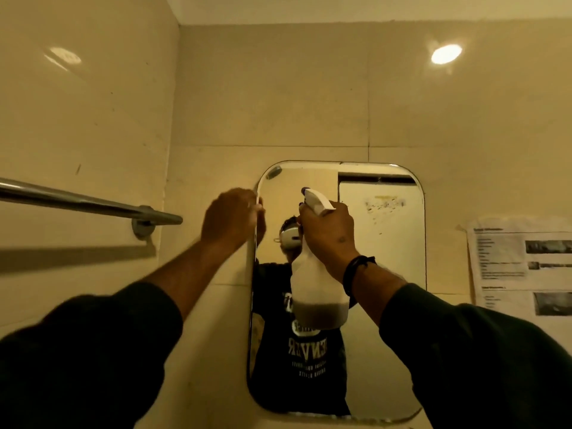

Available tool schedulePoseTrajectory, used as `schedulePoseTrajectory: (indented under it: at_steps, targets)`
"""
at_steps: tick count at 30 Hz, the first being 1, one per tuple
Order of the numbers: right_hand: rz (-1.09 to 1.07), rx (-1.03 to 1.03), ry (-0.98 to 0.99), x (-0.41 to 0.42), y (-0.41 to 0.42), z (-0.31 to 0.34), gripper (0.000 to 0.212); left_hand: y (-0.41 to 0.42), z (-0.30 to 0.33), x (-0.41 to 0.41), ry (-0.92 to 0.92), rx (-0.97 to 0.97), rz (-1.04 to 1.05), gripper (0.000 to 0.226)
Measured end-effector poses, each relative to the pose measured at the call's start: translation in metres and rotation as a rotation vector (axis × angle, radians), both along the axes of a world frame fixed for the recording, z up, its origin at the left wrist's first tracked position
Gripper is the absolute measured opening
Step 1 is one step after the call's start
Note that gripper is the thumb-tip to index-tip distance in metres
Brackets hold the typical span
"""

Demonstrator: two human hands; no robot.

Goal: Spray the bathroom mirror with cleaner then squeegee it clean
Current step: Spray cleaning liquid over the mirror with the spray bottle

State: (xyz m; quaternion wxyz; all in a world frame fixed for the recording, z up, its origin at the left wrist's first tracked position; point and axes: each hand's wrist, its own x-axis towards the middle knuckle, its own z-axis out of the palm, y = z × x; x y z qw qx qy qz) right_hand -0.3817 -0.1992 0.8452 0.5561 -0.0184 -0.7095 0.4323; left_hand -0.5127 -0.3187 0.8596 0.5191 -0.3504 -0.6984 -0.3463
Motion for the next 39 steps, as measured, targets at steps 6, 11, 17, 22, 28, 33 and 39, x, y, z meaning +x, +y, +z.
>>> schedulePoseTrajectory:
  at_steps: [6,11,17,22,28,33,39]
  targets:
    - [0.000,0.077,-0.002,-0.015,-0.001,0.005,0.010,-0.004,0.049,-0.027,0.019,-0.176,0.118,0.019]
    - [-0.042,0.086,0.024,-0.023,-0.005,0.010,0.006,0.006,0.057,-0.029,-0.082,-0.158,0.158,0.021]
    - [-0.039,0.139,0.002,-0.030,-0.006,0.010,0.008,0.008,0.065,-0.025,-0.113,-0.182,0.200,0.019]
    - [-0.119,0.131,-0.018,-0.029,-0.004,0.009,0.023,0.011,0.059,-0.018,-0.073,-0.230,0.305,0.021]
    - [-0.161,0.135,-0.035,-0.020,0.003,0.008,0.029,0.016,0.053,-0.016,-0.026,-0.267,0.390,0.018]
    - [-0.054,0.077,-0.051,-0.010,0.009,0.014,0.029,0.017,0.054,-0.018,-0.040,-0.236,0.375,0.018]
    - [-0.165,0.094,-0.081,0.001,0.018,0.021,0.035,0.014,0.053,-0.016,-0.073,-0.248,0.341,0.021]
